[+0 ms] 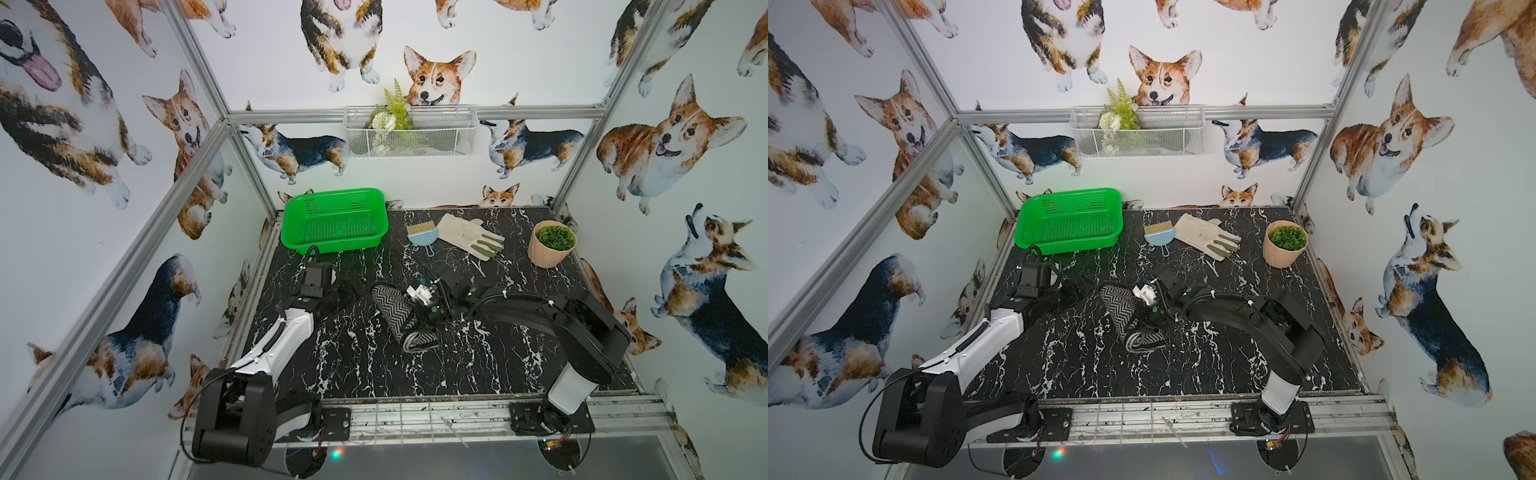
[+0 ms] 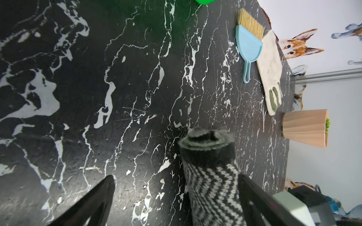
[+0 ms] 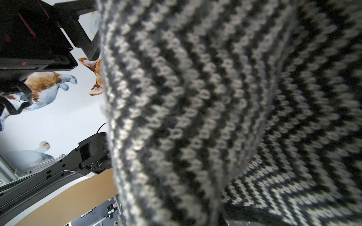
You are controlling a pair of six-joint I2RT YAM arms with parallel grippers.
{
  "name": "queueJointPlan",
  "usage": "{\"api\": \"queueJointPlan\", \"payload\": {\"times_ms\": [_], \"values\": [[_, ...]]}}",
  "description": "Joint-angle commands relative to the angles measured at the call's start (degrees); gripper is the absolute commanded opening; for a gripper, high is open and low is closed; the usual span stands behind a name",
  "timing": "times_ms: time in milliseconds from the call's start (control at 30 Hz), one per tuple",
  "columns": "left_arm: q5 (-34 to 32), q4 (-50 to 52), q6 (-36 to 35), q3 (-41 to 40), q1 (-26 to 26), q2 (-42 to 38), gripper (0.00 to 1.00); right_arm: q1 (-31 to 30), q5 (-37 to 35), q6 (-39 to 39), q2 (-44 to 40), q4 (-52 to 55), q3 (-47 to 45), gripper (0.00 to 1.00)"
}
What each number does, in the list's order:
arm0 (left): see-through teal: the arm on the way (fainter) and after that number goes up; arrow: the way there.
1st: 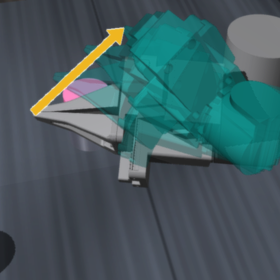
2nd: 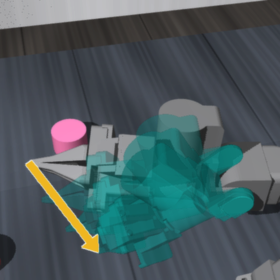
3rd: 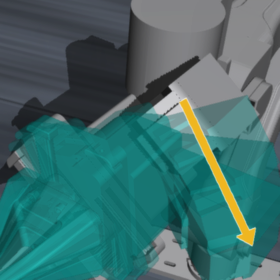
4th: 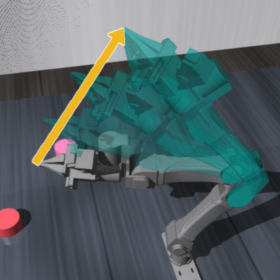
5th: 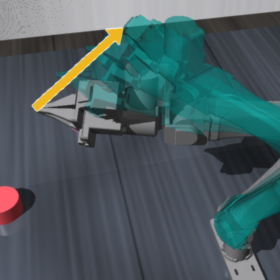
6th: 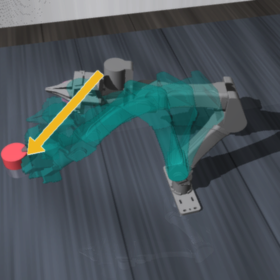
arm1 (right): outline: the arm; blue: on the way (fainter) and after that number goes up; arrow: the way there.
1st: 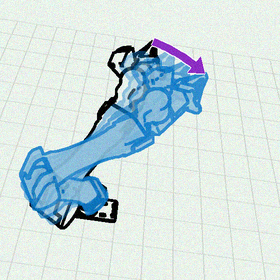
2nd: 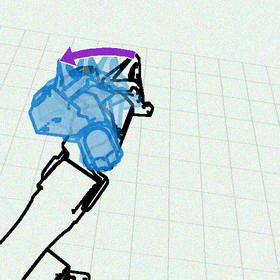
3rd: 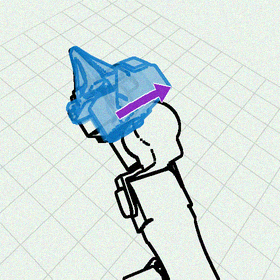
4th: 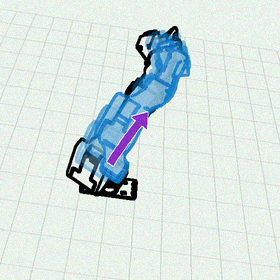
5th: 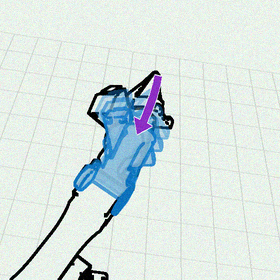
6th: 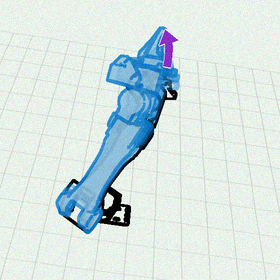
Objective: Roll up the scarf and place it into the basket
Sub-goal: Roll the scarf at the center of the board.
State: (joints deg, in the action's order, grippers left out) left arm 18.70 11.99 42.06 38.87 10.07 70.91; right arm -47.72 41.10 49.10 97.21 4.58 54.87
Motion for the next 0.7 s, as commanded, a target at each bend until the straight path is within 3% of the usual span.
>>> {"api": "queueJointPlan", "payload": {"times_ms": [0,400,533,667], "values": [[0.56,-3.39,0.65,-1.28,0.62,-0.59,1.0,1.88,2.42,10.85,-0.39,-15.63,-6.96,0.18],[4.06,-10.42,0.57,-4.58,4.36,-0.69,1.0,6.84,-0.47,19.86,-2.74,-29.96,-20.5,0.19],[3.98,-12.41,0.13,-4.62,7.8,-0.21,1.0,9.12,0.92,19.52,-1.71,-29.77,-21.74,0.2],[4.11,-16.49,0.0,-5.24,12.75,1.14,1.0,11.27,2.01,22.29,1.11,-36.38,-25.24,0.19]]}}
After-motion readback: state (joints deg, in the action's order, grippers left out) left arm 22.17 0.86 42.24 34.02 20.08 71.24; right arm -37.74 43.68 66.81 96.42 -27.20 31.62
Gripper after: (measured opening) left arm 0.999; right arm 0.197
